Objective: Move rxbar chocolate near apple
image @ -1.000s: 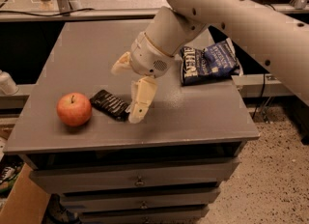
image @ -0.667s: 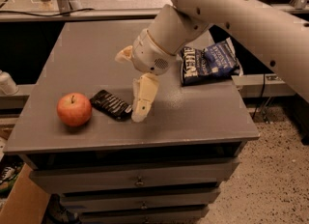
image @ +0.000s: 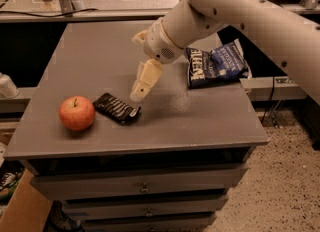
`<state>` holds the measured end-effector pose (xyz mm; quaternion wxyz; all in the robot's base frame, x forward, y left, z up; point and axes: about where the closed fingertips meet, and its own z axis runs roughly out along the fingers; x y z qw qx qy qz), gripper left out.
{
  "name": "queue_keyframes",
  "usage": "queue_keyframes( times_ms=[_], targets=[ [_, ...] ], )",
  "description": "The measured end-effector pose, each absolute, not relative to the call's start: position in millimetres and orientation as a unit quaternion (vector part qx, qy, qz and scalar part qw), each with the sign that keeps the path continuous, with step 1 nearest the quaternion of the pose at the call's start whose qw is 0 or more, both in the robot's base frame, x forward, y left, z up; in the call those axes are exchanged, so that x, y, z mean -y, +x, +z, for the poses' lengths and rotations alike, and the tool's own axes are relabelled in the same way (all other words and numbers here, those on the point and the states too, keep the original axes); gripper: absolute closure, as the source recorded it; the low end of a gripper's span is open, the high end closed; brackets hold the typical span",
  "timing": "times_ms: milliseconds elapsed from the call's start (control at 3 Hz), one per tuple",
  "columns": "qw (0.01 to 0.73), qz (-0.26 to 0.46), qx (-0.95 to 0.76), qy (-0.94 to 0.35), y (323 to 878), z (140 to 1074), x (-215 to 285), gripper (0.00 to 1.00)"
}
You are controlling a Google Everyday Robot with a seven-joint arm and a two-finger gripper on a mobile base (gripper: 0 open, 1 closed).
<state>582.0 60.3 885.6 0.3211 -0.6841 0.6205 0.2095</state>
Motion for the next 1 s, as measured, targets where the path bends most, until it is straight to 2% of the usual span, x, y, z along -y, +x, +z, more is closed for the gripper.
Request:
queue_keyframes(
  times_ms=[1000],
  targets=[
    [0.411, 0.187, -0.672, -0.587, 671.5, 912.9, -37.6, 0.00]
  ],
)
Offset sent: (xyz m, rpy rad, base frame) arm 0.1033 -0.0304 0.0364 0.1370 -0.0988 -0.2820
